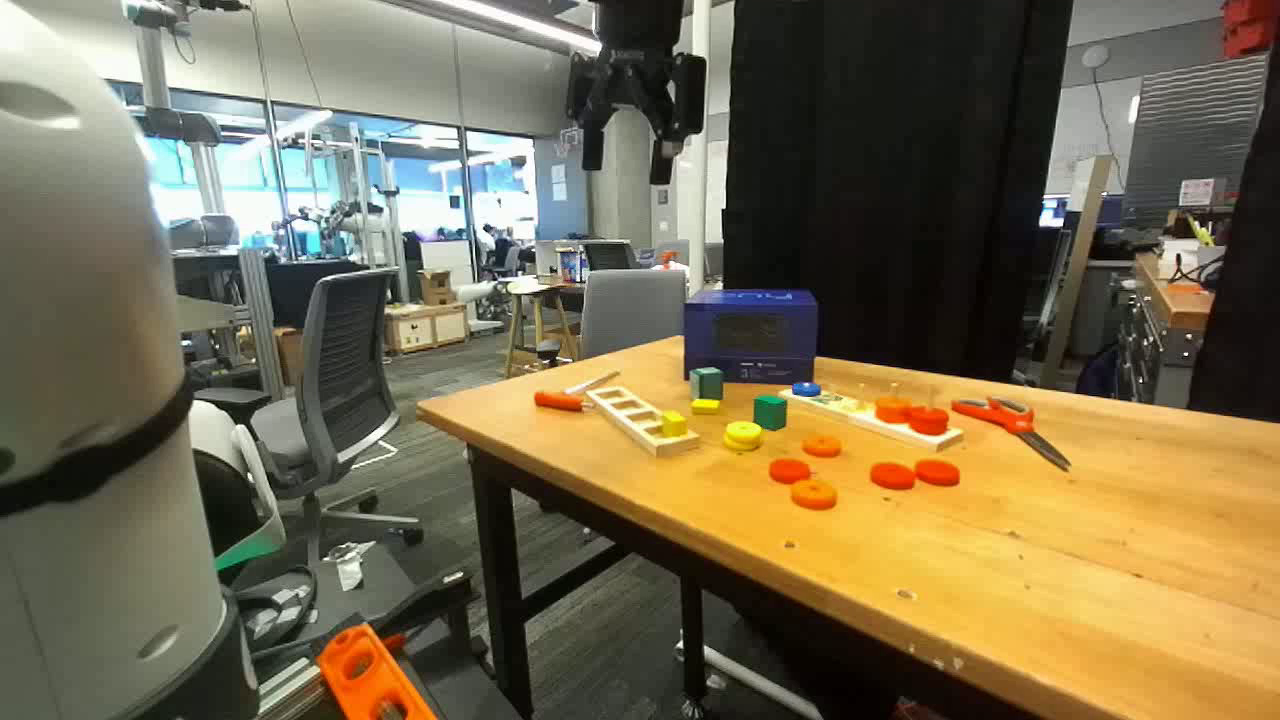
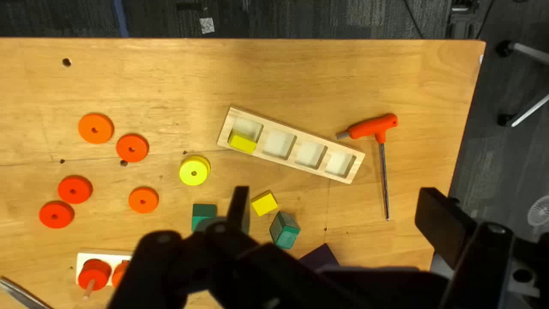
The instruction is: Remove one orange ring from the wooden platform
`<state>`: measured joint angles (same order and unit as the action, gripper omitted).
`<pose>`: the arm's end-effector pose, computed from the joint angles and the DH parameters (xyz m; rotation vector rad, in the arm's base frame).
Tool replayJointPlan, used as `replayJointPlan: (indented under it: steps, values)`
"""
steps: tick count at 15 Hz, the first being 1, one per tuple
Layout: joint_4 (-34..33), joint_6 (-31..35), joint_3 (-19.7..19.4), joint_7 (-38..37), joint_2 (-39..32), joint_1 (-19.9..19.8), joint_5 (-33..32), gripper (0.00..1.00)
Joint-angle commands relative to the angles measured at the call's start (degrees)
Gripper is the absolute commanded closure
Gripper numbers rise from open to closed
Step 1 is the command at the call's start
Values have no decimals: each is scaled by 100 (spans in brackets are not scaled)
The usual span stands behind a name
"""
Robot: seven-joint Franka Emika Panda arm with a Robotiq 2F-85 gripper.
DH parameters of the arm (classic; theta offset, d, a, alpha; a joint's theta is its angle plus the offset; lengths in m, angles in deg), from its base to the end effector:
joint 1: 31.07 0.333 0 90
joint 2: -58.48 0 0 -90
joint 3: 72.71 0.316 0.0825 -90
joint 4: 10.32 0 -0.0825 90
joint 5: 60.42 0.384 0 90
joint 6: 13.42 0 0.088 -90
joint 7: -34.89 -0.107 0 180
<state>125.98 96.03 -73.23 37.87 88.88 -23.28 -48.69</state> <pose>0.3930 0.0644 0.5216 -2.9336 -0.1727 -0.0795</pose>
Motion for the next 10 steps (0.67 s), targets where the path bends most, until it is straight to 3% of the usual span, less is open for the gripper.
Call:
replayJointPlan:
  steps: [1,10]
  values:
    - [-45,-26,81,39,-3,-101,43,0]
    - [-108,-27,80,39,12,-100,43,0]
